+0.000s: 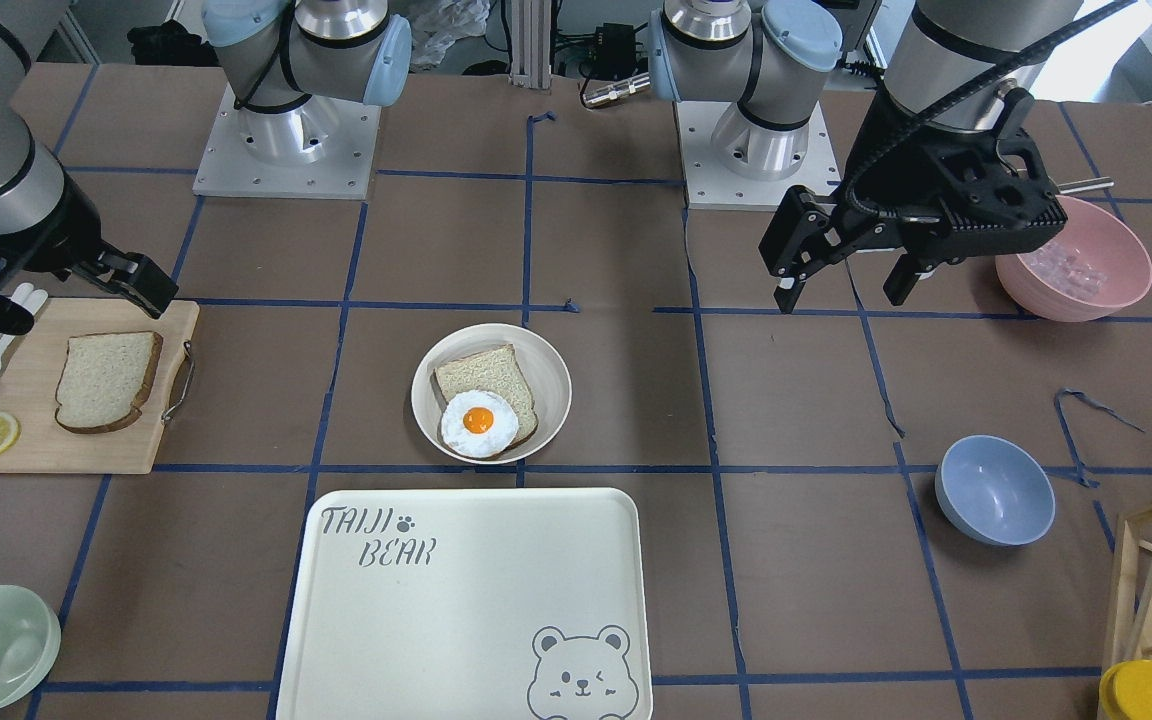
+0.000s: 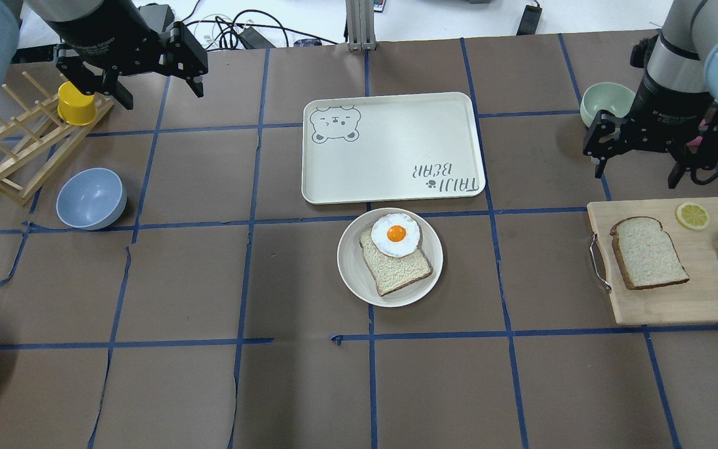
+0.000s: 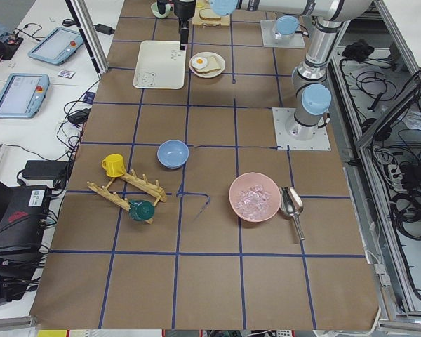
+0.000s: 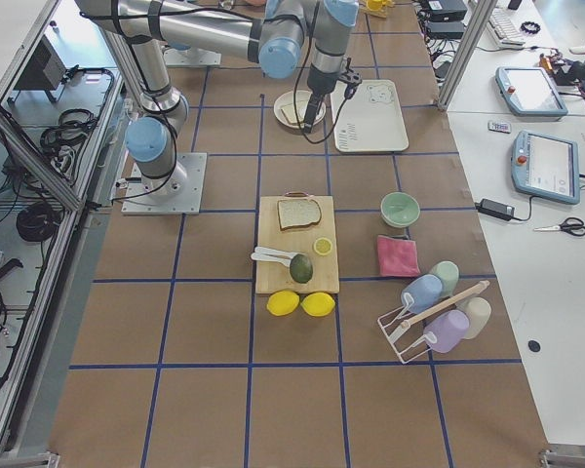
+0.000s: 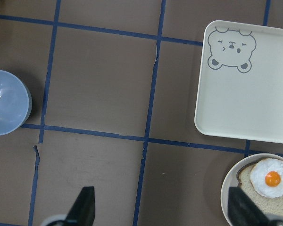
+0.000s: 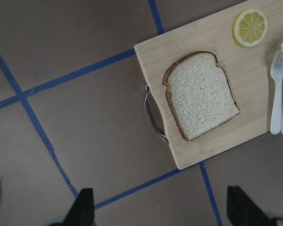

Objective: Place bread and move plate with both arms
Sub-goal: 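Move the right gripper down over the bread slice on the cutting board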

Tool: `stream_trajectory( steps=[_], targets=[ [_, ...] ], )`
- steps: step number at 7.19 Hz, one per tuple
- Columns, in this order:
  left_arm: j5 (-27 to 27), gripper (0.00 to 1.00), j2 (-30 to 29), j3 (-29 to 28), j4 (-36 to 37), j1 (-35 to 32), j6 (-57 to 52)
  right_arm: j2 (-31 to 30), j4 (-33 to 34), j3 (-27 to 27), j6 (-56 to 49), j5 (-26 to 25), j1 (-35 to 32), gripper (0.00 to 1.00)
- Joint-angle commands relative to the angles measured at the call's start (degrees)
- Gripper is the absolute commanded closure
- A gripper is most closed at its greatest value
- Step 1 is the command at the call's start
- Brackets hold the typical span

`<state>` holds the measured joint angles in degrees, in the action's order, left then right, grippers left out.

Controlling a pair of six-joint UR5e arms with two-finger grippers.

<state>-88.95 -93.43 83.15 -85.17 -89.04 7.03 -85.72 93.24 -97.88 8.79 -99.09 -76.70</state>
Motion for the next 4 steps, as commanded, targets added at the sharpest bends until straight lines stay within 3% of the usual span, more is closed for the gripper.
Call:
stream_trajectory(
  steps=[1,4],
  targets=[
    [0.0,0.00,0.0,0.0,0.0,-0.1,0.0,4.1,9.4,-5.3,0.3,-0.7,2.2,0.23],
    [0.0,0.00,0.0,0.0,0.0,0.0,0.0,11.4,16.2,-7.0,0.6,-0.8,5.8,0.34]
  ],
)
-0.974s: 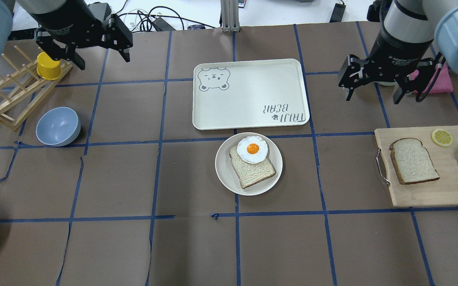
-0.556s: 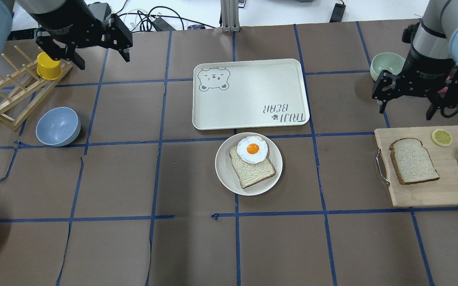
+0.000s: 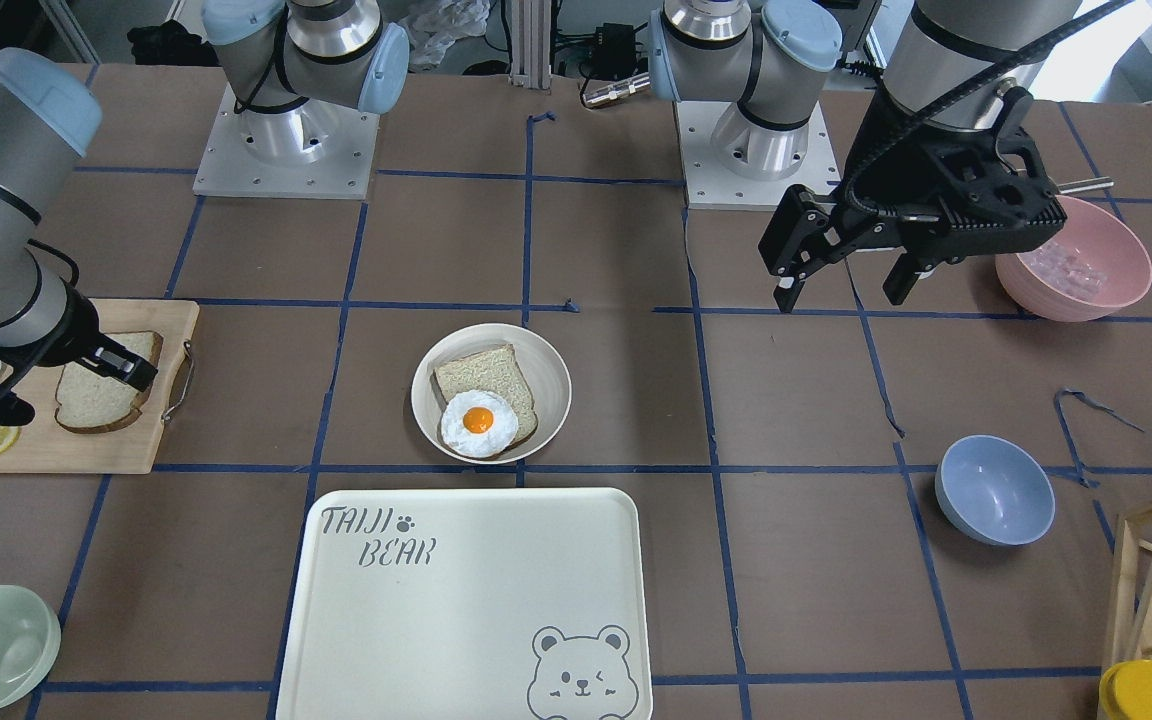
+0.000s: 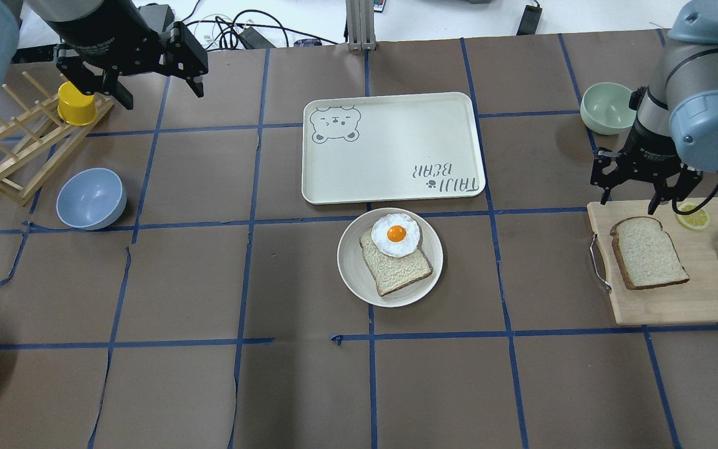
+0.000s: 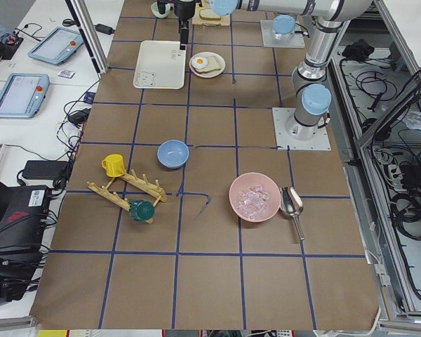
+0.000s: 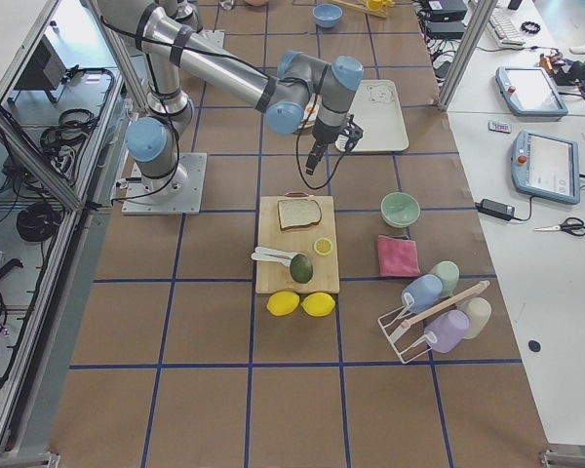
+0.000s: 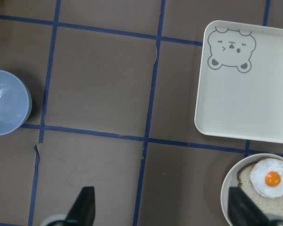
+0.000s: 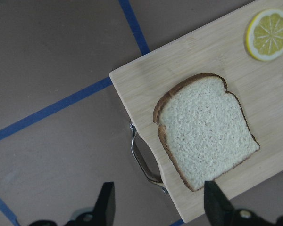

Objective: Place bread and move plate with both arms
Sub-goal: 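Move the right gripper down over the bread slice on the cutting board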

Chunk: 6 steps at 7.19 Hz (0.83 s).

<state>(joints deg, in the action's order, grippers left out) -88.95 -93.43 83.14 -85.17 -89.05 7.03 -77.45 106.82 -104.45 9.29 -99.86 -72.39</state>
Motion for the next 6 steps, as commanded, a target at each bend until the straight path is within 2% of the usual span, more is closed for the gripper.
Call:
stream_trajectory(
  steps=[1,4,6],
  targets=[
    [0.0,0.00,-0.1,0.0,0.0,0.0,0.0,5.4,3.5,-0.2,0.1,-1.9,1.6,0.34],
    [0.0,0.00,-0.1,0.0,0.0,0.0,0.0,9.4,3.7,-0.1,4.3,-2.8,1.6,0.36],
    [0.0,0.00,-0.1,0.0,0.0,0.0,0.0,10.1,4.0,-0.3,4.4,-3.0,1.6,0.44]
  ],
)
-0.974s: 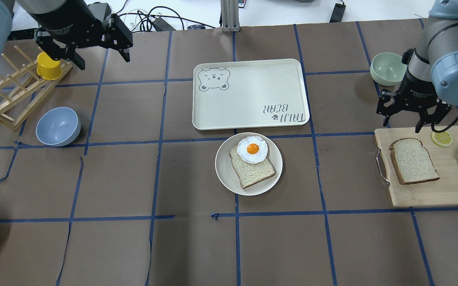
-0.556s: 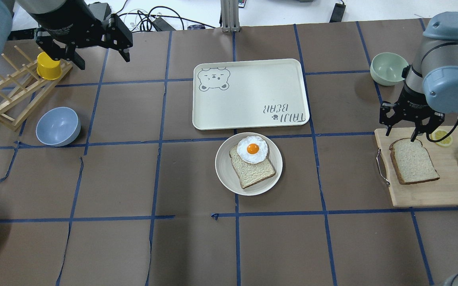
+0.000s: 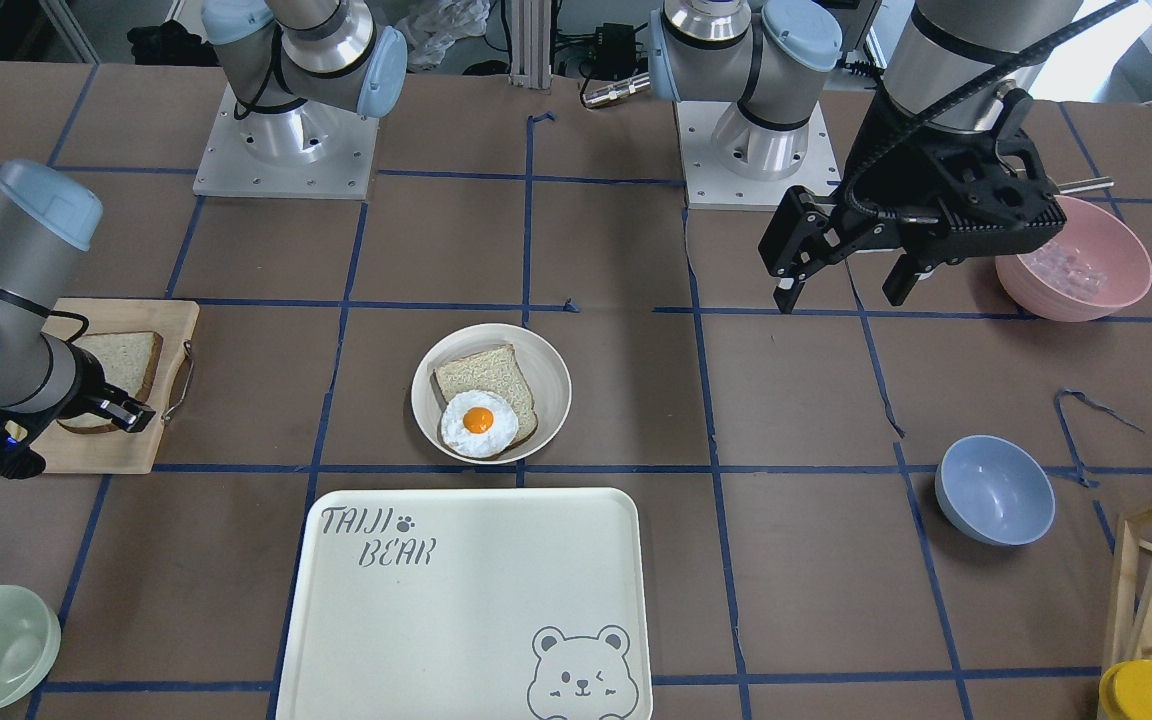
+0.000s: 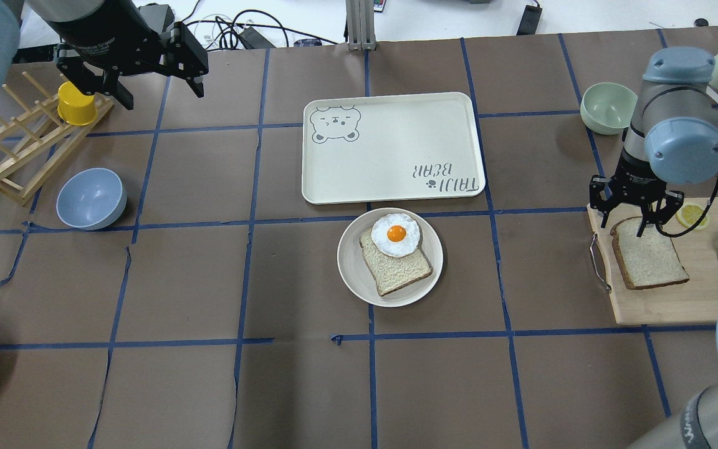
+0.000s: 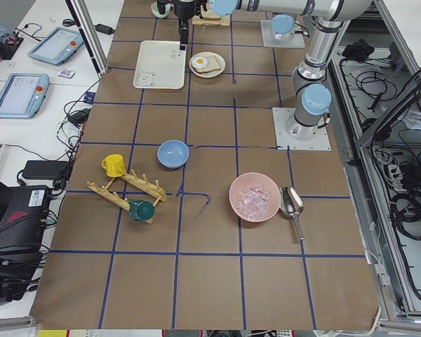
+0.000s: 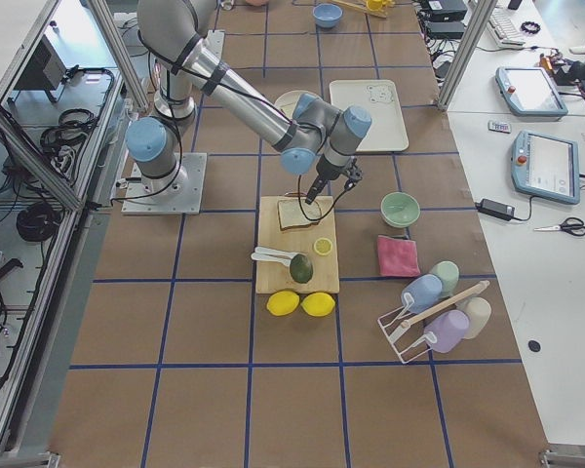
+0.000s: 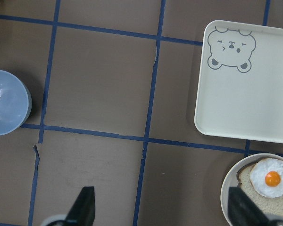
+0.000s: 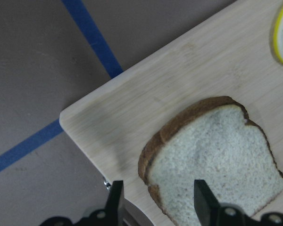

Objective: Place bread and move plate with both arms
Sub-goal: 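Move the right gripper down over the bread slice on the cutting board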

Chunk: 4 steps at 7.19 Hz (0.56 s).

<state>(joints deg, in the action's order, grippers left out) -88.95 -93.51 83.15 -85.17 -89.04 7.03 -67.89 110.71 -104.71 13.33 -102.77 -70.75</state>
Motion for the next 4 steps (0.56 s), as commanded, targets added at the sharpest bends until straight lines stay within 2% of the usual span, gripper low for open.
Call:
stream_trajectory(
  steps=[1,2,4],
  targets=[
    [0.0,0.00,0.0,0.0,0.0,0.0,0.0,0.8,0.6,-0.1,0.4,-0.1,0.0,0.46],
    [0.0,0.00,0.0,0.0,0.0,0.0,0.0,1.0,1.0,-0.1,0.4,-0.2,0.0,0.52],
    [0.0,0.00,0.0,0.0,0.0,0.0,0.0,1.0,1.0,-0.1,0.4,-0.2,0.0,0.57]
  ],
)
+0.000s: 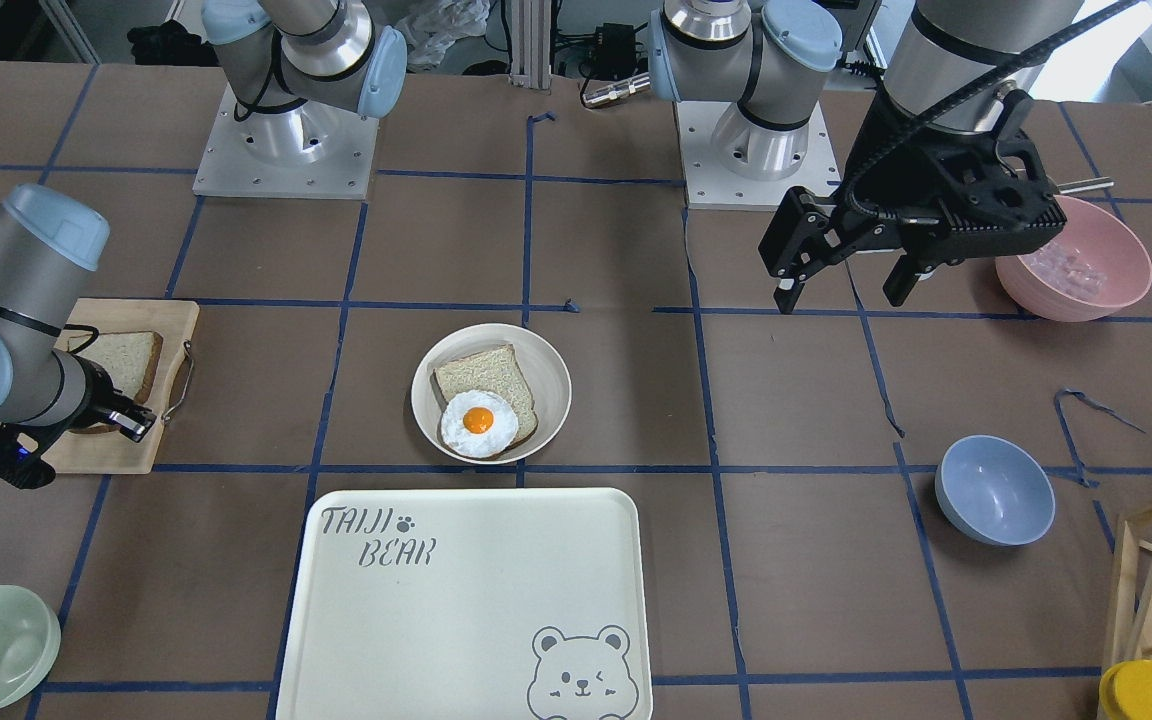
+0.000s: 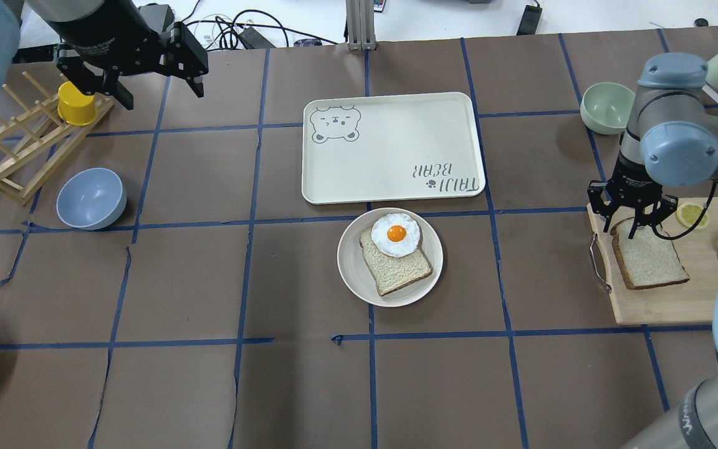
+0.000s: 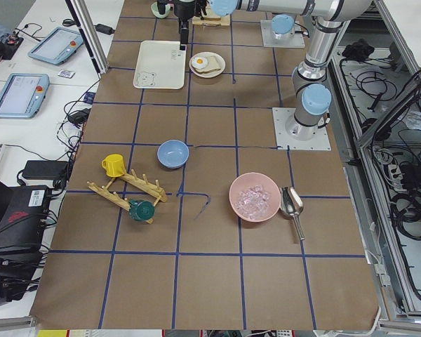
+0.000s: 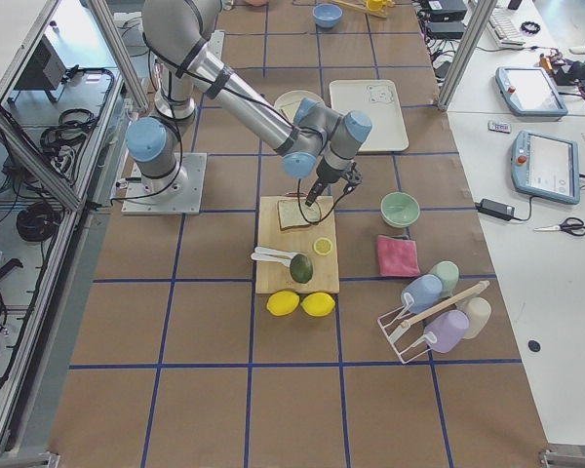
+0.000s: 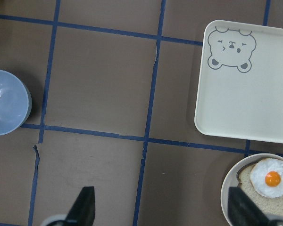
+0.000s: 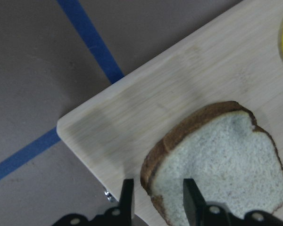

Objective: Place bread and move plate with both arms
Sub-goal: 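Close the right gripper on the bread slice's edge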

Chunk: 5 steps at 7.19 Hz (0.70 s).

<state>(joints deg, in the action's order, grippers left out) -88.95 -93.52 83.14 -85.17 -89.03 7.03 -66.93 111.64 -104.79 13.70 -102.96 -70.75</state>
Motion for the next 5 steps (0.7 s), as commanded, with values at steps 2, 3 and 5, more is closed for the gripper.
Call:
stream_trajectory(
  steps=[2,3,5],
  targets=[
    [0.0,0.00,0.0,0.0,0.0,0.0,0.0,0.0,0.1,0.0,0.1,0.0,0.0,0.86],
    [0.0,0.00,0.0,0.0,0.0,0.0,0.0,0.0,0.1,0.0,0.3,0.3,0.0,0.95],
    [0.0,0.00,0.0,0.0,0.0,-0.1,0.0,0.0,-0.1,0.1,0.3,0.7,0.0,1.00]
  ],
)
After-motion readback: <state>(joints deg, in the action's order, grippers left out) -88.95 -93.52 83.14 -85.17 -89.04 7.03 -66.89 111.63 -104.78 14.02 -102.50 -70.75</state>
